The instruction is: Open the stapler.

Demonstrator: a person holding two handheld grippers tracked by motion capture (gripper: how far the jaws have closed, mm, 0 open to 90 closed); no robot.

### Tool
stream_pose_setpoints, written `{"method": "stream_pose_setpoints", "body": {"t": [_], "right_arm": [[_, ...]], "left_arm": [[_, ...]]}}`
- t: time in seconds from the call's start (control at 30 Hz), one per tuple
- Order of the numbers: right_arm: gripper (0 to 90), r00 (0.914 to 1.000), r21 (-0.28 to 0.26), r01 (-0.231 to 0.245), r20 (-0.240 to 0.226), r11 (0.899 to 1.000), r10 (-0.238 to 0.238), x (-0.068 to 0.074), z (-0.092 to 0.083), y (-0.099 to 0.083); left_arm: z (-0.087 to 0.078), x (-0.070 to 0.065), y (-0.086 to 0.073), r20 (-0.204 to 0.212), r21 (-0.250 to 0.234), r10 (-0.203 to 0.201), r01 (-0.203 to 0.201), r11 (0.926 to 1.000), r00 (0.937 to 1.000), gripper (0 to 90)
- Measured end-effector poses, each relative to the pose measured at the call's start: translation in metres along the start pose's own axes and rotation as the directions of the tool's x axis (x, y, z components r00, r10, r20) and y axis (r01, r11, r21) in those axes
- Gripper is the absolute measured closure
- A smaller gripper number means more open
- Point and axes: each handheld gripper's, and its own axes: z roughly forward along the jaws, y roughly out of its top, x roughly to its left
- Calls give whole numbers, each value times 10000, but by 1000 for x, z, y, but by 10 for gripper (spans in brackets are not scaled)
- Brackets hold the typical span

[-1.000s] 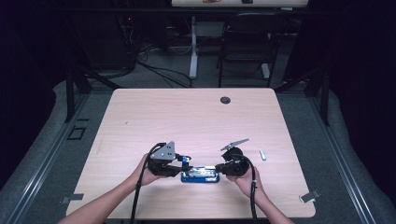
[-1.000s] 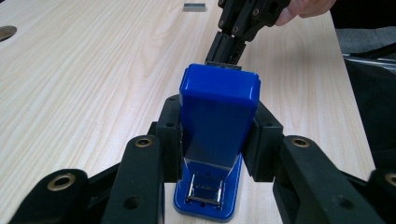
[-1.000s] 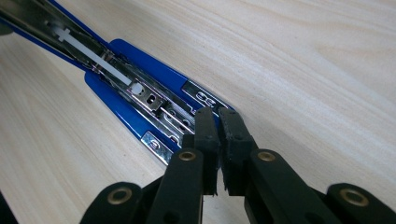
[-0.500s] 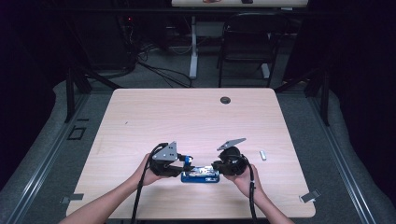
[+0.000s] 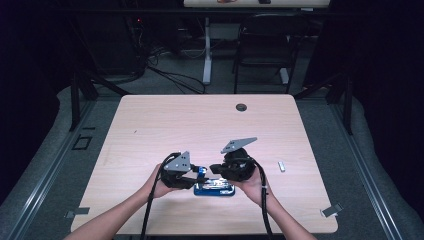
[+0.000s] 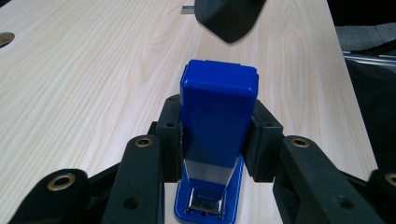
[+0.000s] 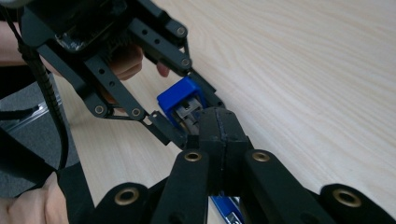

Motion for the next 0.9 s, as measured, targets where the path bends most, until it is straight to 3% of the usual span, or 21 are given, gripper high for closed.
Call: {"method": "stream_pose_setpoints", "body": {"t": [0.3, 0.57, 0.7, 0.9], "right_arm": [[900, 9998, 178, 149, -99, 9997, -147, 9, 8, 3], [900, 9997, 95, 220, -134, 9997, -218, 10, 9, 5], [900, 9995, 95, 248, -179, 9996, -246, 12, 11, 7], [900, 9993, 117, 239, -294, 9996, -235, 10, 10, 6]], "left_arm": [[0, 1, 3, 16, 244, 70, -70, 9997, 10000, 645], [2, 1, 10, -54, 773, 345, -340, 9964, 9994, 610], [4, 0, 13, -214, 832, 518, -499, 9953, 9984, 604], [4, 1, 12, -54, 704, 479, -474, 9964, 9988, 647]]}}
